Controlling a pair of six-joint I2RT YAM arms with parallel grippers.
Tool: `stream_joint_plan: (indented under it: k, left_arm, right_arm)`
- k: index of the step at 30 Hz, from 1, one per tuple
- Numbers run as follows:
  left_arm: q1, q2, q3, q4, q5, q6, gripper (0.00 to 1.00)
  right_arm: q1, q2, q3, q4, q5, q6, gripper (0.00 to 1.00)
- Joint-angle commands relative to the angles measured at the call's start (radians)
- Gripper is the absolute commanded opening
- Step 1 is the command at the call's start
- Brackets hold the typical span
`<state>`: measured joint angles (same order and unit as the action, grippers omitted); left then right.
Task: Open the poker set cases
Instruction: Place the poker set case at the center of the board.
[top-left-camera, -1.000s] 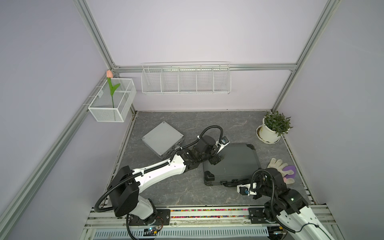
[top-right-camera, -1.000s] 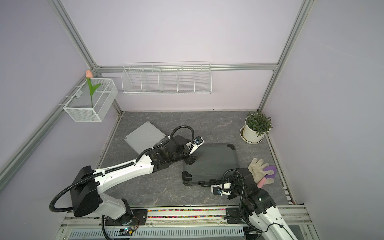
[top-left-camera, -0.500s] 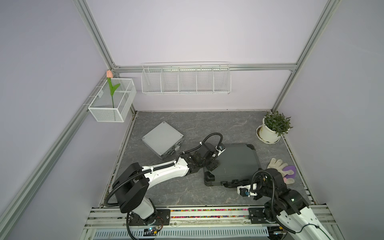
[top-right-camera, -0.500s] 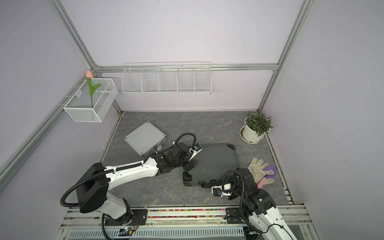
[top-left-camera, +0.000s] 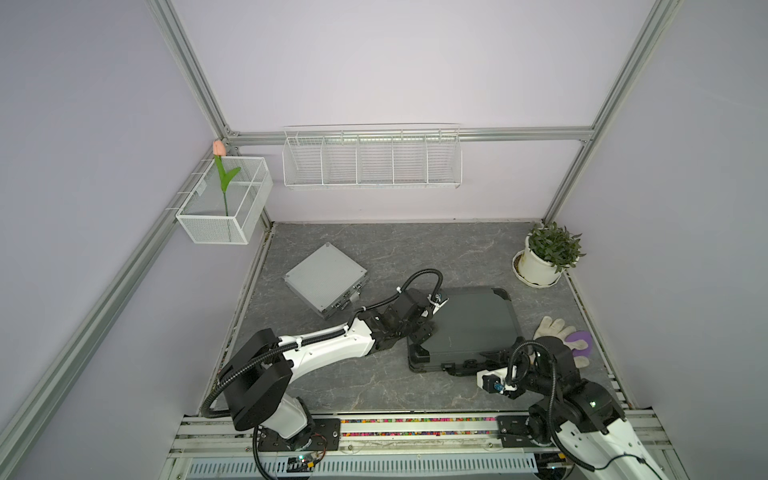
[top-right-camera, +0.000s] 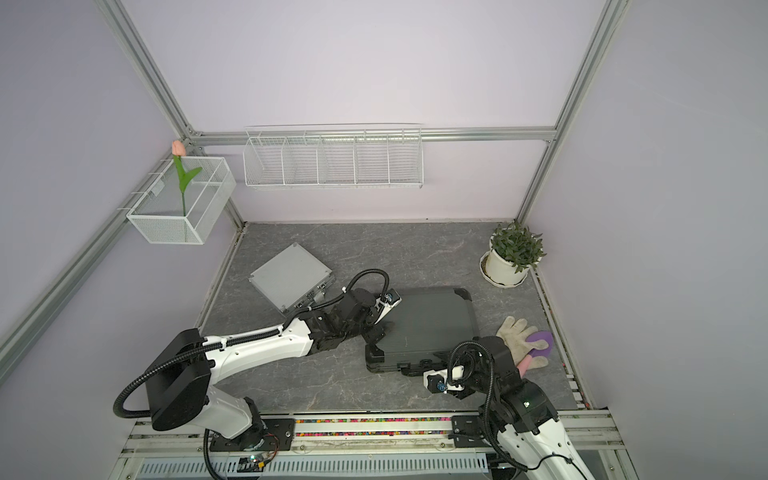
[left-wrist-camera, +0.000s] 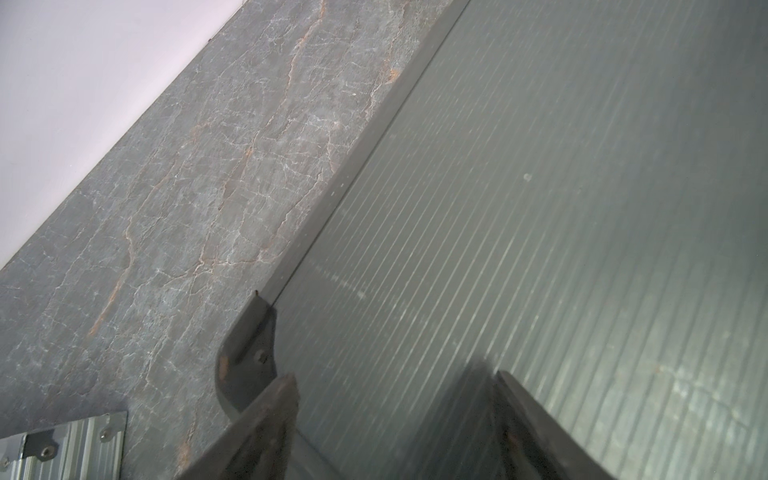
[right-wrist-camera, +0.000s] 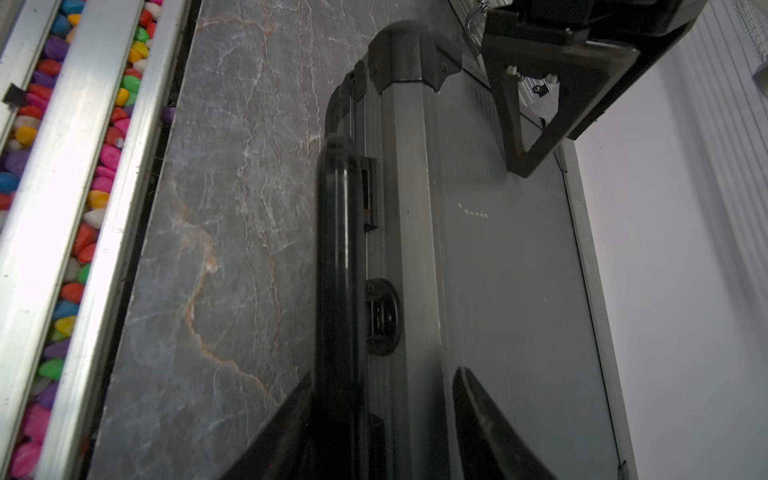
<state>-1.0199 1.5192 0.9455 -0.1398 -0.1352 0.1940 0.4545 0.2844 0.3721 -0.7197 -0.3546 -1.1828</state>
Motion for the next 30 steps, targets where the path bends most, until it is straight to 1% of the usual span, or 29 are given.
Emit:
stream_joint_plan:
  k: [1, 7, 14, 22, 24, 26, 30]
  left_arm:
    - [-0.008, -0.040, -0.023, -0.017, -0.021, -0.027, 0.75]
    - [-0.013, -0.082, -0.047, -0.037, -0.042, -0.043, 0.75]
    - [-0.019, -0.118, -0.088, -0.048, -0.053, -0.079, 0.75]
    - [-0.058, -0.132, -0.101, -0.075, -0.070, -0.104, 0.75]
    - [-0.067, -0.134, -0.099, -0.089, -0.081, -0.110, 0.75]
    - [-0.075, -0.136, -0.097, -0.105, -0.088, -0.119, 0.76]
    - [-0.086, -0.136, -0.097, -0.136, -0.105, -0.141, 0.77]
  right_arm:
    - [0.006, -0.011, 0.014, 0.050, 0.004, 0.049, 0.53]
    - [0.005, -0.016, 0.014, 0.089, 0.031, 0.093, 0.52]
    - [0.005, -0.014, 0.011, 0.100, 0.064, 0.107, 0.52]
    - [0.006, -0.019, 0.011, 0.116, 0.076, 0.125, 0.52]
    - [0.005, -0.026, 0.020, 0.103, 0.051, 0.128, 0.53]
    - [0.005, -0.034, 0.033, 0.085, 0.007, 0.142, 0.57]
    - [0.006, -0.033, 0.079, 0.064, -0.073, 0.257, 0.59]
